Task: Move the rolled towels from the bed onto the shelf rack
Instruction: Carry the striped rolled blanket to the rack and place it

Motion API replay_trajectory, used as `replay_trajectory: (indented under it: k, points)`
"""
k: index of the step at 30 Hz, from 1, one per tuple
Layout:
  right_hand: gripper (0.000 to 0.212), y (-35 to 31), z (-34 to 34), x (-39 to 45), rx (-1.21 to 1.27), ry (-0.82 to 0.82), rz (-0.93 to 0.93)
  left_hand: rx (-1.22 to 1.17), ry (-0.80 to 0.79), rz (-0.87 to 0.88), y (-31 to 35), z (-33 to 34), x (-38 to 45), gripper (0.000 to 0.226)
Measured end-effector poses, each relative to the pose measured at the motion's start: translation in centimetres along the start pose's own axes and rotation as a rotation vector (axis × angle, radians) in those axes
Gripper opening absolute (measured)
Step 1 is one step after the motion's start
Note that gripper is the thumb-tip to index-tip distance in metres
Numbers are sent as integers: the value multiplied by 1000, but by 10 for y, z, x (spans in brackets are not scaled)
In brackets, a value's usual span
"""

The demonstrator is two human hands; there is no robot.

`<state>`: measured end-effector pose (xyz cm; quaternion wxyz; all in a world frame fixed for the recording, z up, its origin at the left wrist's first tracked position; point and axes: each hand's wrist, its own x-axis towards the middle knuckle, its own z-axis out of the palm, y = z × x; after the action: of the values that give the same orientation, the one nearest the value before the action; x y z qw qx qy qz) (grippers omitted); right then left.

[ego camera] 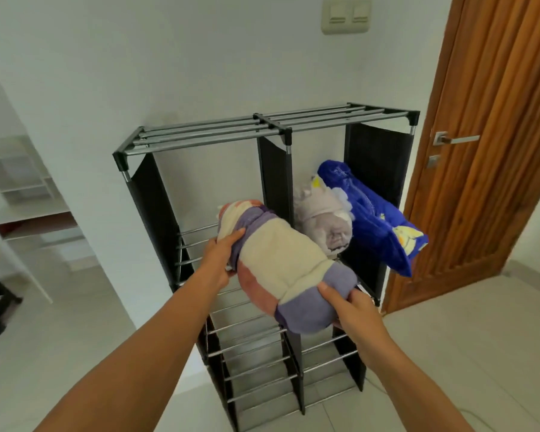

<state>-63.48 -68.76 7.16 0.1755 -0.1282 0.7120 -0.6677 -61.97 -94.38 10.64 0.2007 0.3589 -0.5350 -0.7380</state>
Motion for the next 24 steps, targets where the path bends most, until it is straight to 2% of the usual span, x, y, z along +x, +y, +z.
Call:
replay_trajectory:
  k: [3,6,11,16,19,21,24]
  points:
    - [28,-4,28,33,22,-11,21,-24,15,2,14,-8,44,78]
    - [33,-5,55,53,72,15,75,-65,31,8,25,-10,82,77]
    - [32,-9,93,83,187,65,182,59,9,-48,34,1,126,67]
    - [17,-17,108,106,213,108,154,101,25,-1,48,10,149,57]
    - [33,-19,111,117,272,116,181,146,20,68,60,17,157,51]
    - [39,-21,116,120,339,64,214,313,8,159,61,21,156,55]
    - [44,-20,123,122,315,-24,178,829,-78,400,47,26,149,55]
